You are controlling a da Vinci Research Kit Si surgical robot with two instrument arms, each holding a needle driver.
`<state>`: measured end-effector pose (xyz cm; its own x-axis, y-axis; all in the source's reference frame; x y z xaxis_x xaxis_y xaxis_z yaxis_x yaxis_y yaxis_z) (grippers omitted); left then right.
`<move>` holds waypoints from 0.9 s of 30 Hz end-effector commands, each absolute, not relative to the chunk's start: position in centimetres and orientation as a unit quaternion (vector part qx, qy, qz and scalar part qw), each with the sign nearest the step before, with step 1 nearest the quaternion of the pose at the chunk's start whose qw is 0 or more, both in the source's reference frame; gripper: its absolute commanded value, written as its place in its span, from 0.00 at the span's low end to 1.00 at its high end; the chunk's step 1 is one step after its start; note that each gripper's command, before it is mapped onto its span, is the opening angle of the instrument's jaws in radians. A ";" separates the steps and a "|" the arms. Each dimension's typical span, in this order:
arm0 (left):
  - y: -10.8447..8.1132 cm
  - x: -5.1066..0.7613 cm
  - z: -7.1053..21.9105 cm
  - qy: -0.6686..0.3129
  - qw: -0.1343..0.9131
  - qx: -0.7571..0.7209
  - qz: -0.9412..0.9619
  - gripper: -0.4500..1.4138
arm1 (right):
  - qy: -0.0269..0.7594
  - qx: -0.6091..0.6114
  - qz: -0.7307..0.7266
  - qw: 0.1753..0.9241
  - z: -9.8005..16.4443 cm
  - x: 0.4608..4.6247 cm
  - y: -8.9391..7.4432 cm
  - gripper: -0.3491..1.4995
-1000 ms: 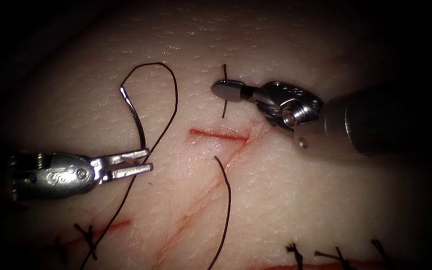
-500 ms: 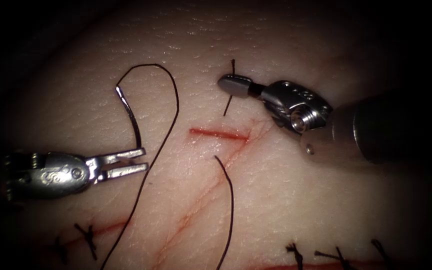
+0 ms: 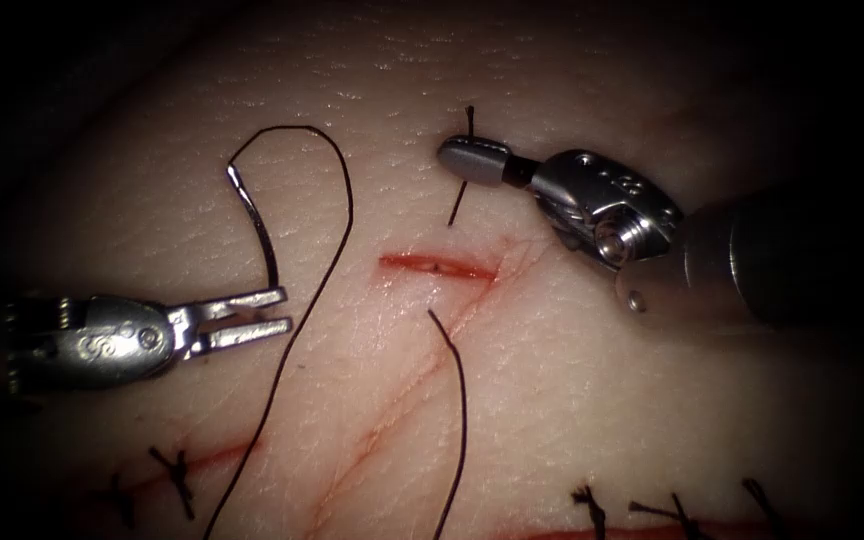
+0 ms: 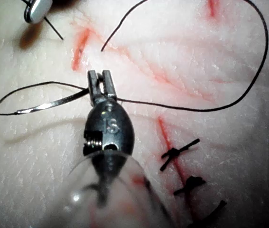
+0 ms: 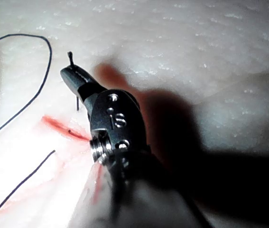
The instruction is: Wound Closure
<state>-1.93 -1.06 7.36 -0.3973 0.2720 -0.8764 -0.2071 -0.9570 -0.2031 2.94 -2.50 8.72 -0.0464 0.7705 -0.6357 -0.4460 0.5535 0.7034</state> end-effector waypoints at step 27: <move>-1.1 -1.97 7.4 -0.031 0.143 -0.530 0.835 0.00 | 0.588 0.129 0.434 0.670 8.5 2.99 -2.4 0.00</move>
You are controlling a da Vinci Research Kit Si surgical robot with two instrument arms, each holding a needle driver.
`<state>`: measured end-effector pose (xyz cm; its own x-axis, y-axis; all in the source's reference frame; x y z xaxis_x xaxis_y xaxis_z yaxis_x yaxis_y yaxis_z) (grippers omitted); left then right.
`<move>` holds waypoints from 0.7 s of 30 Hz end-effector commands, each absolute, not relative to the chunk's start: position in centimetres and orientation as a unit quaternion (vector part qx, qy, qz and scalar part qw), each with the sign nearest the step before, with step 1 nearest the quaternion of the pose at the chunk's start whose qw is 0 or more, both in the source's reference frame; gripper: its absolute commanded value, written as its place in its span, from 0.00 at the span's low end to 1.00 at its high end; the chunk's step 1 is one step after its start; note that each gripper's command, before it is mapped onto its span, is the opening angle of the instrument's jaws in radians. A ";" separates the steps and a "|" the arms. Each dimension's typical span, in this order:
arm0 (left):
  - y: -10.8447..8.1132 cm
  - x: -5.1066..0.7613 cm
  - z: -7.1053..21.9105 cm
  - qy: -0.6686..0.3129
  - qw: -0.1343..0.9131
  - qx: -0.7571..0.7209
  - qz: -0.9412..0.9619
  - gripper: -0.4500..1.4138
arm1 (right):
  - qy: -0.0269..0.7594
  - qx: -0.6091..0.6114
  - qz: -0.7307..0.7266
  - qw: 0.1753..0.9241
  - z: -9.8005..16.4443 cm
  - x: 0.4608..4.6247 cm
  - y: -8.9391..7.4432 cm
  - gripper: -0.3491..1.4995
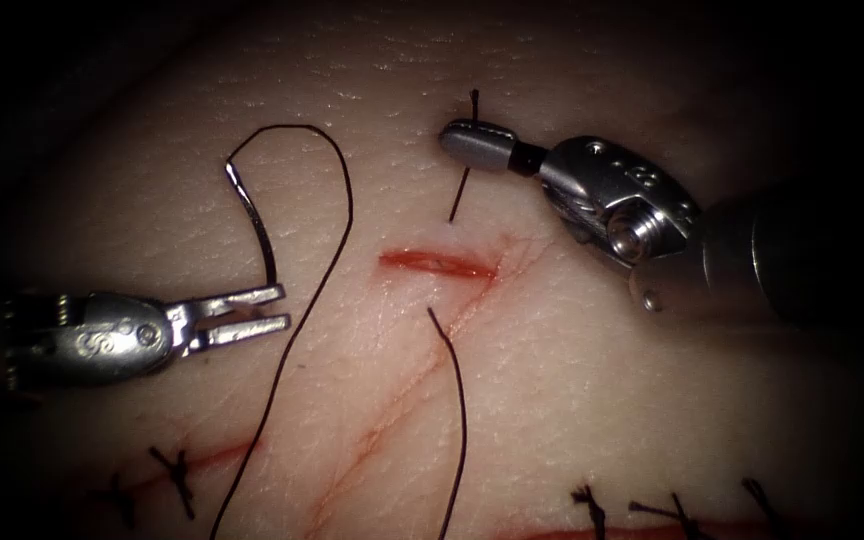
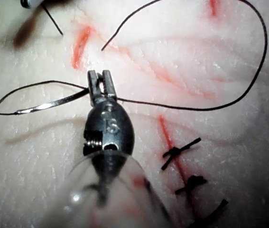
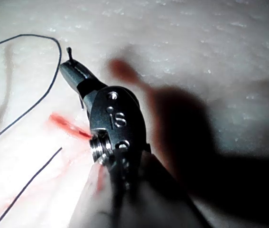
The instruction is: Wound Closure
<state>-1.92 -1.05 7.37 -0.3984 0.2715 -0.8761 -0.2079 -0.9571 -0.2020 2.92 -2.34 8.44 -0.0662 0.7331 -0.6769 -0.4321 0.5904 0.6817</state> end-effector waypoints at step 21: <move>-1.0 -1.65 7.9 -0.023 0.140 -0.528 0.837 0.00 | 0.647 0.075 0.365 0.666 8.4 2.56 -2.6 0.99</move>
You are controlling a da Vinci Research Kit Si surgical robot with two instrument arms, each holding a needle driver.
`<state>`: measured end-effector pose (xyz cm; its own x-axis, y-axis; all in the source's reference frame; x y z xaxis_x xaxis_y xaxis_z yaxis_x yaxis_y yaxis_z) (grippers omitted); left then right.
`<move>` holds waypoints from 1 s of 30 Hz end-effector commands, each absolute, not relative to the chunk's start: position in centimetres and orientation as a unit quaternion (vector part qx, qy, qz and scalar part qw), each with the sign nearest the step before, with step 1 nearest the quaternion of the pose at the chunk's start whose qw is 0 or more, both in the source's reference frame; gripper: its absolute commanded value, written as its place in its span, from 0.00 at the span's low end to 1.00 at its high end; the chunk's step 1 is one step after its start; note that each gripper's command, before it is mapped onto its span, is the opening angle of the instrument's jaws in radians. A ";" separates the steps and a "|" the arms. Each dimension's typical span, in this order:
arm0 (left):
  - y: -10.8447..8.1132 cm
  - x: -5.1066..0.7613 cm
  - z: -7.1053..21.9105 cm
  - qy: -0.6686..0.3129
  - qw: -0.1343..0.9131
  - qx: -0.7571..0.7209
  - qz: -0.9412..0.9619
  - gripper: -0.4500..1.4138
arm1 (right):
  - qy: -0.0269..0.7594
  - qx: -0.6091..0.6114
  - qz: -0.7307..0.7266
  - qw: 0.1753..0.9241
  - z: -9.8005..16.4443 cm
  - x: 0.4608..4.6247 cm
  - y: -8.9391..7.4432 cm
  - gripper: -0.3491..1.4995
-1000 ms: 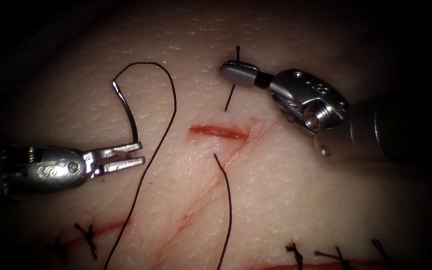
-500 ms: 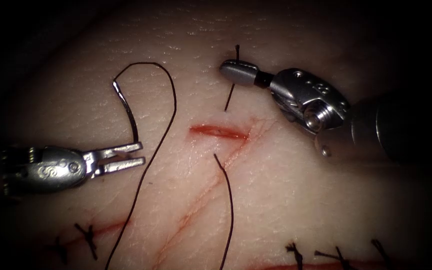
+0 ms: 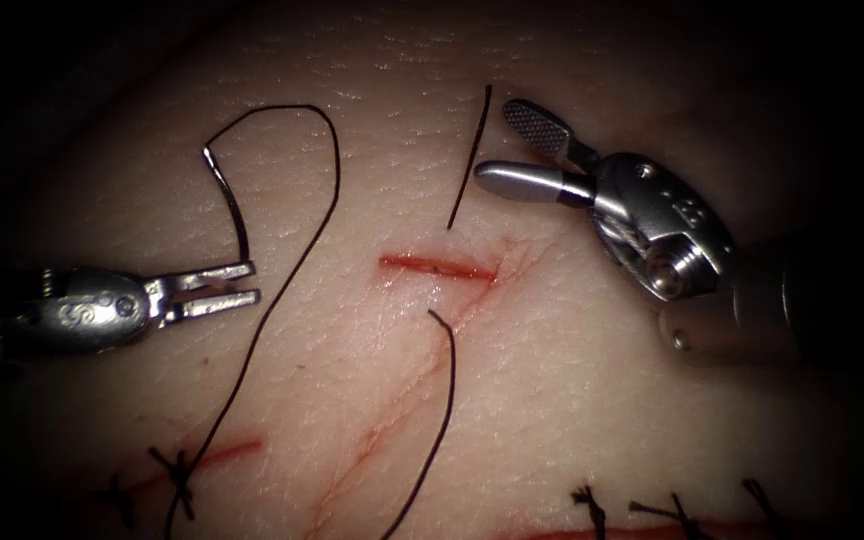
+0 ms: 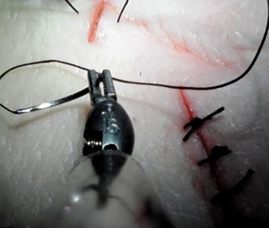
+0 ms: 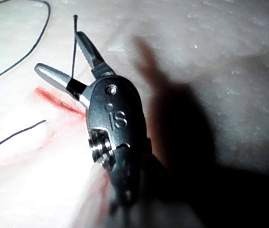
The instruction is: Wound Closure
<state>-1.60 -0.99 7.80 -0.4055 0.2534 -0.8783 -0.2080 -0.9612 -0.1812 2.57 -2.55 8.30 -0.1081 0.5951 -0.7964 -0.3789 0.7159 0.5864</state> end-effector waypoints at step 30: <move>-0.7 -1.35 7.4 -0.074 0.238 -0.482 0.840 0.69 | 0.603 0.090 0.276 0.743 8.3 2.36 -3.1 0.98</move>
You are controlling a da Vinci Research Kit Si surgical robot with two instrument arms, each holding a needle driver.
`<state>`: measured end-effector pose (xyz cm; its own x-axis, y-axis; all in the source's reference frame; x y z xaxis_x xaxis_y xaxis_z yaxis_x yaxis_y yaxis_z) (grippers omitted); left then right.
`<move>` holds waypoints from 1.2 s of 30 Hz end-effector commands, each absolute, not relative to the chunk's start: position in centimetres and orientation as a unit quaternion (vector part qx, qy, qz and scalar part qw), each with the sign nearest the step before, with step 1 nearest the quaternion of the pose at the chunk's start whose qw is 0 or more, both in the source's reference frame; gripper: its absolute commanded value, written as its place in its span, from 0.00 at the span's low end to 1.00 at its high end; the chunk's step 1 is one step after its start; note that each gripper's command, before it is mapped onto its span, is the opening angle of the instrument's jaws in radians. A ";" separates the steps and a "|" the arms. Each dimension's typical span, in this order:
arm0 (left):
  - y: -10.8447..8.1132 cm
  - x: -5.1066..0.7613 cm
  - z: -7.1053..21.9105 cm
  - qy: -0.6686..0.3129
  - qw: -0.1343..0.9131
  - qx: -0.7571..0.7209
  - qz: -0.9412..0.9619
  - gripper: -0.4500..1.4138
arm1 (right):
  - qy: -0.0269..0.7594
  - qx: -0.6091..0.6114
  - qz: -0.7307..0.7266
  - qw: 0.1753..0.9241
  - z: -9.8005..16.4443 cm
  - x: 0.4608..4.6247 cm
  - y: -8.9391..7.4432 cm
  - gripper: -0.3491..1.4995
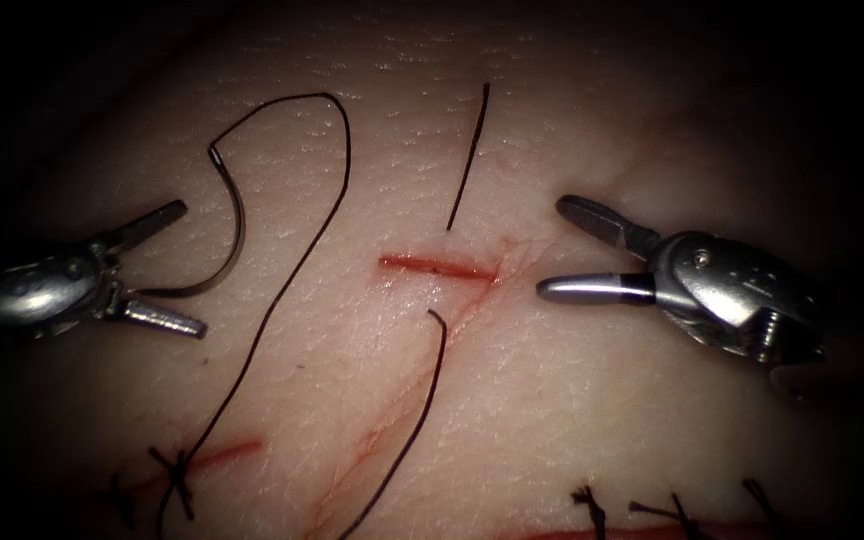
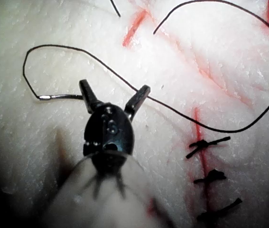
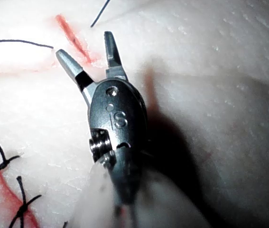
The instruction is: Wound Closure
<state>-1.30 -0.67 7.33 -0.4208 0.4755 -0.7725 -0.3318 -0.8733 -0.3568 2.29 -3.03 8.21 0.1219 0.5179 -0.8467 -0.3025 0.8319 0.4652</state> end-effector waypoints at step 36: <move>-0.6 -1.57 7.4 0.045 -0.334 -0.357 0.871 0.70 | 0.604 0.093 0.274 0.742 8.3 2.37 -3.2 0.96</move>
